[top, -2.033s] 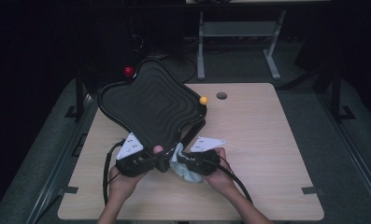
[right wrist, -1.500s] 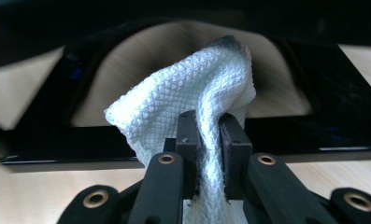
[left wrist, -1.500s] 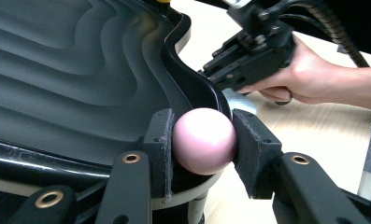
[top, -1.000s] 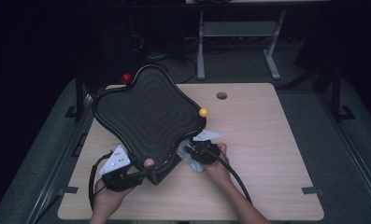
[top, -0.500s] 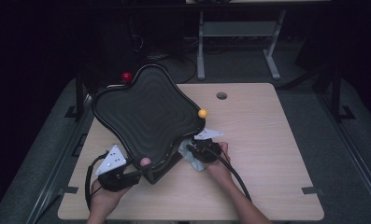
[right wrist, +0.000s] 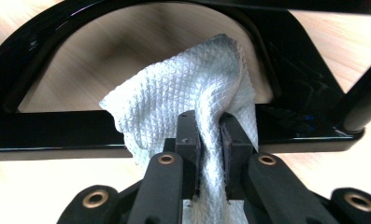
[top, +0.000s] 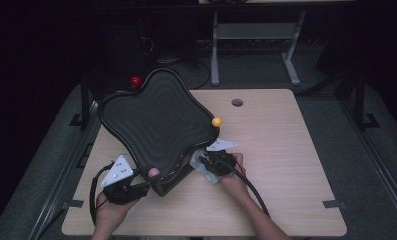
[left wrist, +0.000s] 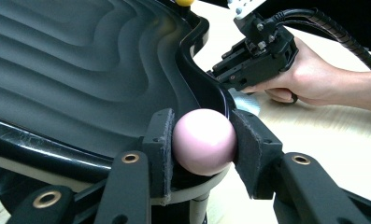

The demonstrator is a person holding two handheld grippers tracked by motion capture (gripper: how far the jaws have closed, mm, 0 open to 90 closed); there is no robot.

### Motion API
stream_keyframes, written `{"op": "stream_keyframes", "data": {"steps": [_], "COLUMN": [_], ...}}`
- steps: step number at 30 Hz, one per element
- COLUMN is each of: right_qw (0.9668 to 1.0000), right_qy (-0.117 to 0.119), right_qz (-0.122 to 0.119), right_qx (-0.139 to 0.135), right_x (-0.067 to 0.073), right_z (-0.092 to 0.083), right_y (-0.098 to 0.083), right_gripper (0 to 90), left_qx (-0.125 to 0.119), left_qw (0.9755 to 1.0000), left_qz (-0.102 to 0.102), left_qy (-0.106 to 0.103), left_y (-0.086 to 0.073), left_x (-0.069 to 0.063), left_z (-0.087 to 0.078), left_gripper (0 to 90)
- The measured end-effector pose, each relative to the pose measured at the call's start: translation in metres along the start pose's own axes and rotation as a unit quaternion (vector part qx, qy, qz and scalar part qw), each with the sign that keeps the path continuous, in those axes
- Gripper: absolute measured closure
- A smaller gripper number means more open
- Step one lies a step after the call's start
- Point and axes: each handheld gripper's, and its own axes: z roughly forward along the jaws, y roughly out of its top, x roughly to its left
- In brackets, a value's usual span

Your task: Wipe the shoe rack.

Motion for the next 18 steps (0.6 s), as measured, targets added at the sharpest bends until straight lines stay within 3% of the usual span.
{"op": "stream_keyframes", "data": {"steps": [2, 4, 7, 12, 16, 18], "right_qw": [0.9997, 0.9992, 0.9998, 0.9989, 0.9997, 0.9994], "right_qy": [-0.014, -0.013, -0.009, -0.028, -0.022, -0.03], "right_qz": [0.018, 0.037, 0.019, 0.039, 0.005, 0.015], "right_qx": [-0.002, -0.004, -0.001, -0.005, -0.001, -0.002], "right_x": [-0.009, -0.014, -0.008, -0.017, -0.005, -0.012], "right_z": [-0.001, -0.002, -0.001, -0.002, -0.001, -0.002], "right_y": [0.0, -0.001, -0.001, -0.002, -0.001, 0.0], "right_gripper": [80.1, 80.1, 80.1, 80.0, 80.0, 79.9], "left_qx": [0.0, -0.001, -0.001, -0.002, -0.002, -0.003], "left_qw": [1.0, 1.0, 1.0, 1.0, 0.9999, 0.9999], "left_qz": [0.0, -0.001, -0.002, -0.005, -0.006, -0.007], "left_qy": [0.0, 0.001, 0.003, 0.008, 0.011, 0.014], "left_y": [0.0, 0.0, -0.001, -0.002, -0.002, -0.003], "left_x": [0.0, 0.001, 0.002, 0.003, 0.005, 0.006], "left_z": [0.0, -0.001, -0.002, -0.003, -0.005, -0.006], "left_gripper": [59.9, 59.9, 59.9, 59.8, 59.8, 59.9]}}
